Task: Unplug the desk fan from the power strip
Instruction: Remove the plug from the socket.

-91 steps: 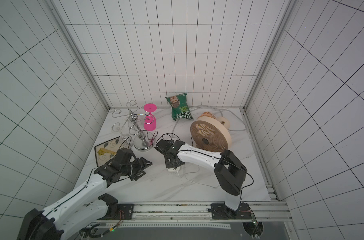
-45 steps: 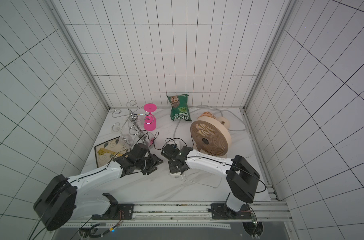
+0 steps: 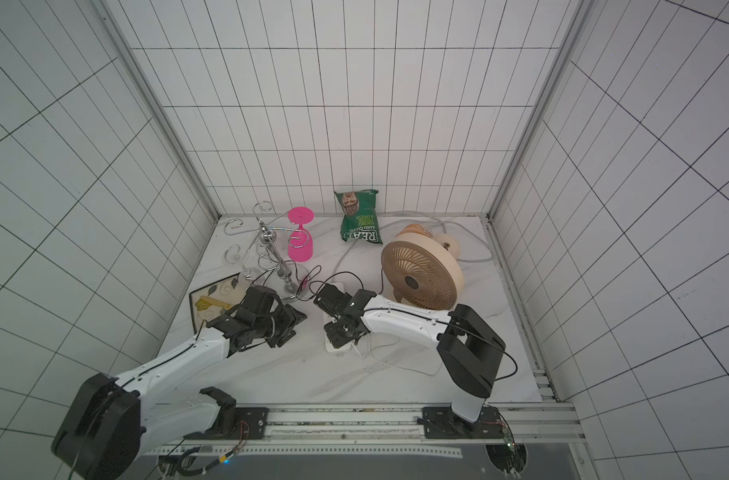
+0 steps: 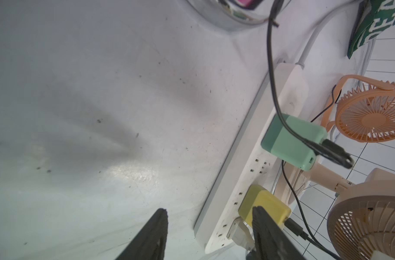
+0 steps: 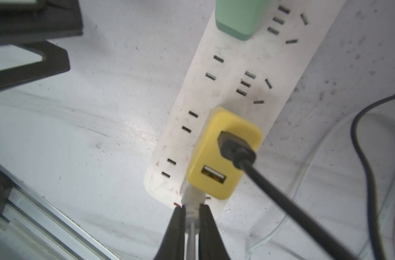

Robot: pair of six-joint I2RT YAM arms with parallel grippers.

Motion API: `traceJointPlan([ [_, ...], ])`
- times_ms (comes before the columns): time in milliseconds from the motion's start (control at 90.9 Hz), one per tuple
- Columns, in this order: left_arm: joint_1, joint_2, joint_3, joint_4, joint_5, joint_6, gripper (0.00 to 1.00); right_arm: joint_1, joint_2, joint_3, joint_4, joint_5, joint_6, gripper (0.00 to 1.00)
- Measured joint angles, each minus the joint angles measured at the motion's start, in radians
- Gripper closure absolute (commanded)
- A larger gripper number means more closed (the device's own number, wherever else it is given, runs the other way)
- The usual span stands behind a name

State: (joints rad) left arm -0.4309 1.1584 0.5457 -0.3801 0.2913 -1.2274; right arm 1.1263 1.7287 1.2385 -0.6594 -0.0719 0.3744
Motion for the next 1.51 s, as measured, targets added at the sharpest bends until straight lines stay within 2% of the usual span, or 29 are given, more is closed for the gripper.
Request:
traceJointPlan([
  [253,-0.062,0.171,0.076,0.05,0.057,0.063,0.44,0.0,0.0,0.0,-0.004,-0.019,-0.026,1.0],
  [594,-0.072,0.301,0.107,0.129,0.113,0.099,0.48,0.0,0.005,0.005,-0.012,-0.009,0.0,1.0],
  [913,-0.079,0.32,0.107,0.16,0.153,0.115,0.48,0.0,0.011,0.016,-0.023,-0.005,0.023,1.0],
  [1121,-0.101,0.358,0.108,0.159,0.159,0.13,0.53,0.0,0.024,0.035,-0.035,-0.006,0.039,1.0],
  [1506,-0.155,0.383,0.183,0.076,0.081,0.175,0.59,0.001,0.029,0.061,-0.079,0.013,0.06,1.0],
])
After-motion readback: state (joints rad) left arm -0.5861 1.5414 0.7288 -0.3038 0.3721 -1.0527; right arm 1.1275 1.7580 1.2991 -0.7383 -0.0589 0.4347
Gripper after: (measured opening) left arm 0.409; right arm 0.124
